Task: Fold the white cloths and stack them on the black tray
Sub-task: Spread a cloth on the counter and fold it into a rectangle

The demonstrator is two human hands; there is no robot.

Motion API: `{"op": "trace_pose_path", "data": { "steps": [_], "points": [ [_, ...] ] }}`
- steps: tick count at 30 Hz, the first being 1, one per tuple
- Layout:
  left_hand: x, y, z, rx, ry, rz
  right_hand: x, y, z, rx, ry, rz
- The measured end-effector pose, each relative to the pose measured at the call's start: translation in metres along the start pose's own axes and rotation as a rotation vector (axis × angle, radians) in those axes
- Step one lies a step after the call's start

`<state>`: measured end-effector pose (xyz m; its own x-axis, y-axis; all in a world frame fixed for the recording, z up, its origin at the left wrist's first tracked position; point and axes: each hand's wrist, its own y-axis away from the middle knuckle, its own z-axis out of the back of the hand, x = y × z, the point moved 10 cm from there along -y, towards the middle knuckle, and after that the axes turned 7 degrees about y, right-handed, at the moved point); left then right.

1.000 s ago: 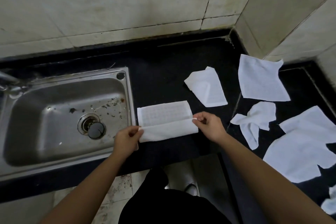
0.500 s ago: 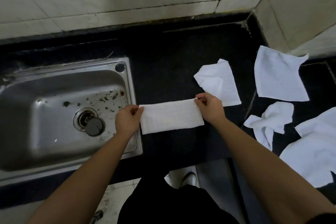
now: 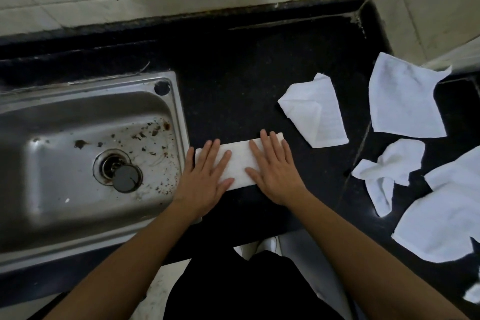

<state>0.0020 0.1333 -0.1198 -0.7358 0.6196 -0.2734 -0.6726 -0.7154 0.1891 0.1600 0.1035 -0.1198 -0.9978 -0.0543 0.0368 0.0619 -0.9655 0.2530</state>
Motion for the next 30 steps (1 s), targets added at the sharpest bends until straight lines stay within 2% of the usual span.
{"op": "trace_pose_path", "data": {
  "steps": [4,9,12,15,18,20,23,25,27,30],
  "points": [
    [0.009,-0.004,-0.013,0.047,-0.039,-0.004,-0.008,-0.007,-0.011,0.07,0.082,0.007],
    [0.007,0.002,-0.017,0.062,-0.035,-0.002,-0.003,-0.002,-0.012,0.097,0.047,-0.013],
    [0.003,0.001,-0.005,0.034,-0.038,0.005,-0.028,0.01,0.009,-0.001,-0.166,-0.261],
    [-0.012,-0.015,0.009,-0.002,-0.04,-0.023,-0.058,0.026,0.032,-0.134,-0.238,-0.519],
    [-0.024,-0.029,0.001,0.042,-0.047,-0.049,-0.074,0.032,0.017,0.036,-0.426,-0.692],
    [-0.025,-0.035,-0.009,0.094,-0.045,-0.056,-0.078,0.032,0.011,0.123,-0.562,-0.758],
    [-0.023,-0.037,-0.017,0.126,-0.053,-0.065,-0.082,0.03,0.011,0.165,-0.75,-0.807],
    [-0.024,-0.037,-0.017,0.122,-0.046,-0.079,-0.086,0.035,0.003,0.181,-0.96,-0.846],
    [-0.032,-0.039,-0.018,0.131,-0.027,-0.123,-0.09,0.048,-0.009,0.189,-1.197,-0.895],
    [-0.059,-0.046,-0.022,0.156,-0.038,-0.236,-0.105,0.076,-0.017,0.173,-1.352,-0.939]
  ]
}}
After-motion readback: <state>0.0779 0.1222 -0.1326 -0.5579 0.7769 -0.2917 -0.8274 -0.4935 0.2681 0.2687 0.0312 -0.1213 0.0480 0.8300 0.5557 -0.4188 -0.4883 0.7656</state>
